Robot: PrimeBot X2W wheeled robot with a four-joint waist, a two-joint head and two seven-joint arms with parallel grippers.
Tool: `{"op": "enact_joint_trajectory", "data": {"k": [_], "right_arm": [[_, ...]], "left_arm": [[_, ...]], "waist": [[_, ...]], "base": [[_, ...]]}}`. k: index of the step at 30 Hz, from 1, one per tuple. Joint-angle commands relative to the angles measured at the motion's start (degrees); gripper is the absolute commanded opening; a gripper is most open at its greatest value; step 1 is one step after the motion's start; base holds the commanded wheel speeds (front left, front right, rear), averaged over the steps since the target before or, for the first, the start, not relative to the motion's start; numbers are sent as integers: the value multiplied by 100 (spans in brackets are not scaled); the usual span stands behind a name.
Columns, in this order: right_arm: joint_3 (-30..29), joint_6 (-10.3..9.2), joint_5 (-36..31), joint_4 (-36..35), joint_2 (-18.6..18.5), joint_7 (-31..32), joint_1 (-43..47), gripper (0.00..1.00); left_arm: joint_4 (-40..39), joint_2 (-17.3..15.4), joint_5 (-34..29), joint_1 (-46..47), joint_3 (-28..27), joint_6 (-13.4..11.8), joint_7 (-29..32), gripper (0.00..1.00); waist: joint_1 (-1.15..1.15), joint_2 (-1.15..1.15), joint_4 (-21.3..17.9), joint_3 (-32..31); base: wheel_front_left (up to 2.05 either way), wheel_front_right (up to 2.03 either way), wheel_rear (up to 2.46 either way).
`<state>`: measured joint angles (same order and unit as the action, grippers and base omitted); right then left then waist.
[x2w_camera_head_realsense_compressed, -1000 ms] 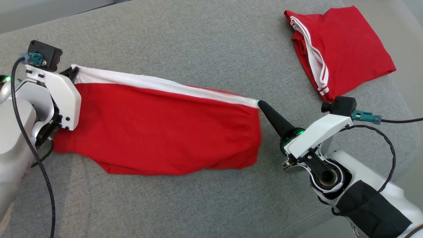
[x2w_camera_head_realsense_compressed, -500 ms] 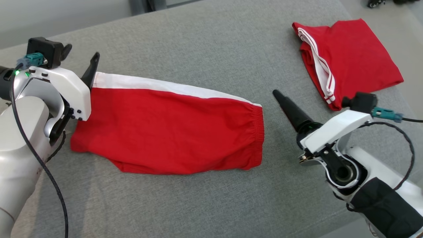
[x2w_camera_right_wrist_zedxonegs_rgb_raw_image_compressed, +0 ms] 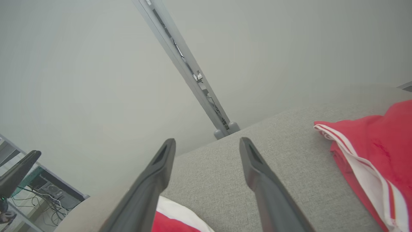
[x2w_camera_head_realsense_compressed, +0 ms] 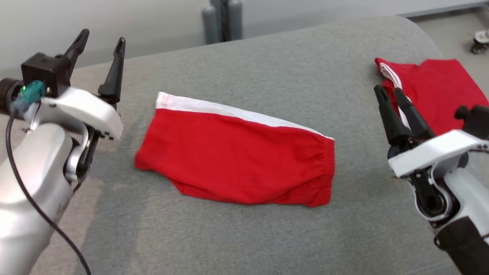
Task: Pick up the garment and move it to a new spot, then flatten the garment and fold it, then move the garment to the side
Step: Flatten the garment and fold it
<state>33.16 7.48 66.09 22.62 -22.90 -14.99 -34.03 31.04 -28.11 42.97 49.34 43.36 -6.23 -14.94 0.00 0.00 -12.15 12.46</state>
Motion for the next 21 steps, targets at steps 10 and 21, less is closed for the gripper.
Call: {"op": "enact_joint_trajectory", "data": {"k": [10,21], "right_arm": [[-1444,1,-1873,-457,618,-29,1487,100],[-2007,2,-2600,-350,1126,2,2537,100]], "left_arm": [[-2182,-37,-1090,-2219,-1178,-856,-23,100],[-2718,684,-1825,-3876,-1958,-879,-25,100]], "waist": [[0,0,755,-525],[0,0,1272,-708]], "base": [[0,0,0],[0,0,0]]}}
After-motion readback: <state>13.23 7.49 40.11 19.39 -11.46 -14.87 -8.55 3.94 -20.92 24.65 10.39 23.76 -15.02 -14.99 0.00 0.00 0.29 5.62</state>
